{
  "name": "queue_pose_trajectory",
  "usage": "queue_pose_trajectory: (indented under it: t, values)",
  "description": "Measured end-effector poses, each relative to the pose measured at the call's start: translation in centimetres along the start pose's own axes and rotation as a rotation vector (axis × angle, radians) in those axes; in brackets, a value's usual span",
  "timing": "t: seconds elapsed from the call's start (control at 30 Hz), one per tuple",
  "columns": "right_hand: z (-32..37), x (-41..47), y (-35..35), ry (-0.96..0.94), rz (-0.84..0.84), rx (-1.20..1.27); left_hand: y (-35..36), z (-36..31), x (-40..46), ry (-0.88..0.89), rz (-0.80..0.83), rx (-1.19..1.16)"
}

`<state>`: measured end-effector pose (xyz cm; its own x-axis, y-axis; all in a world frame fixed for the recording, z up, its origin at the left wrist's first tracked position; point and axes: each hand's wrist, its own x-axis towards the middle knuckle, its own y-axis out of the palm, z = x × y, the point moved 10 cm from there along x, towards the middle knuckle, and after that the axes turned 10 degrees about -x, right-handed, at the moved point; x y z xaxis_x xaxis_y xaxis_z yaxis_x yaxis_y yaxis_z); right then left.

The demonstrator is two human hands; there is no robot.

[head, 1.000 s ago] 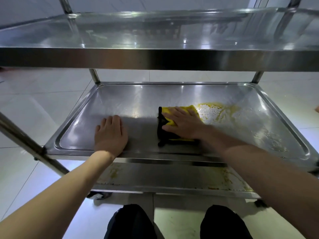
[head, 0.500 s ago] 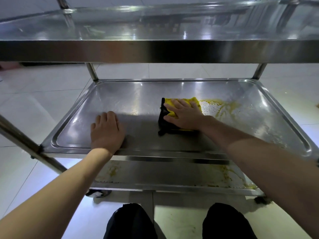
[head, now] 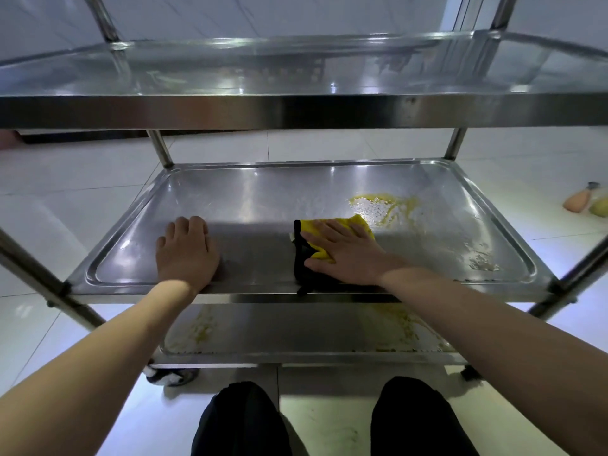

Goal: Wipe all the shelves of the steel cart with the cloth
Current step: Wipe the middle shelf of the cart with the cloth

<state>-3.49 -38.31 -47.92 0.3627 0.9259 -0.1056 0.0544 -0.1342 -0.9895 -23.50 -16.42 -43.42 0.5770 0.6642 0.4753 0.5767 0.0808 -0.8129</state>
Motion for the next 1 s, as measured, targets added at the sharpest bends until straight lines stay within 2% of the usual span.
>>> queue_pose_trajectory:
  t: [0.17, 0.33, 0.5, 0.77, 1.0]
  values:
    - [-2.8, -2.2, 0.6, 0.011, 0.038, -0.027, -0.1, 0.3, -0.2, -0.046, -0.005, -0.02]
    - [-2.5, -2.1, 0.4, 0.035, 0.064, 0.003, 0.3, 0.0, 0.0, -0.059, -0.005, -0.03]
    - [0.1, -0.3, -0.3, 0.048, 0.049, 0.048, 0.2, -0.1, -0.1, -0.056, -0.003, -0.032]
    - [7.7, 4.8, -1.3, -0.002, 0.003, 0.113, 0.4, 0.1, -0.1, -0.067, 0.014, -0.036]
    - [6.0, 3.3, -1.3, -0.048, -0.017, 0.116, 0.0, 0.6, 0.0, -0.046, -0.019, -0.015]
